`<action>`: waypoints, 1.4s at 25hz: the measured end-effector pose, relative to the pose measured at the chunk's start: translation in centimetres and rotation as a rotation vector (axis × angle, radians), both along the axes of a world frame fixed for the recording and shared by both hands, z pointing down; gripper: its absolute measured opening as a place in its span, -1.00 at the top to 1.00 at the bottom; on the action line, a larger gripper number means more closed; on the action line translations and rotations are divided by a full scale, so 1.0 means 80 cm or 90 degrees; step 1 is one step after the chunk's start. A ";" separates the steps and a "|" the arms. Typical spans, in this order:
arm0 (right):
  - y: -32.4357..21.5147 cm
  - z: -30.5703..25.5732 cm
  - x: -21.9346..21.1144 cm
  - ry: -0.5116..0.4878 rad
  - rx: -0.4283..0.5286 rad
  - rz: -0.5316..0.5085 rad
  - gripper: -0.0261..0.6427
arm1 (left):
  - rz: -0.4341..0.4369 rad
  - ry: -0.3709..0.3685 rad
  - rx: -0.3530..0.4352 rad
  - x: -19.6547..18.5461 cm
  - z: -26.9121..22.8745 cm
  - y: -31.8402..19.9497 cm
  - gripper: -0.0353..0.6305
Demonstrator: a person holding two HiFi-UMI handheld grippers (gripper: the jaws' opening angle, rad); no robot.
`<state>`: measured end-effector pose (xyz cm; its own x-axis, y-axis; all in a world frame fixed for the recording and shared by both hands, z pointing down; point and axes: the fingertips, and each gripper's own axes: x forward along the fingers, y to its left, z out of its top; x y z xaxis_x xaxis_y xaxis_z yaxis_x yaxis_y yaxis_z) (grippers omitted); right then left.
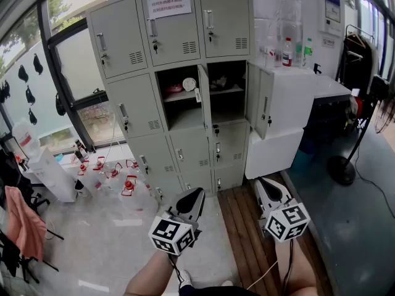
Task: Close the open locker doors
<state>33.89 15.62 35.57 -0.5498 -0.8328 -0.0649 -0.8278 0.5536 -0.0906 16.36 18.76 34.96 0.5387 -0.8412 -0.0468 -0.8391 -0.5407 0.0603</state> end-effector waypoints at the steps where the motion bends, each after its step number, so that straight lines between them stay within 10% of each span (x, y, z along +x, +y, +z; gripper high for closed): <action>1: -0.002 0.000 0.000 0.000 0.000 0.000 0.91 | 0.000 0.000 0.001 0.000 0.000 -0.002 0.85; 24: -0.032 -0.004 -0.035 -0.047 -0.011 0.017 0.77 | 0.011 0.014 -0.007 -0.043 0.003 -0.034 0.83; 28: -0.044 -0.016 -0.068 -0.061 0.004 0.011 0.18 | 0.021 0.017 -0.008 -0.075 0.001 -0.050 -0.04; 35: -0.070 -0.022 -0.121 -0.069 0.001 0.049 0.13 | 0.029 0.007 -0.009 -0.143 0.003 -0.079 -0.12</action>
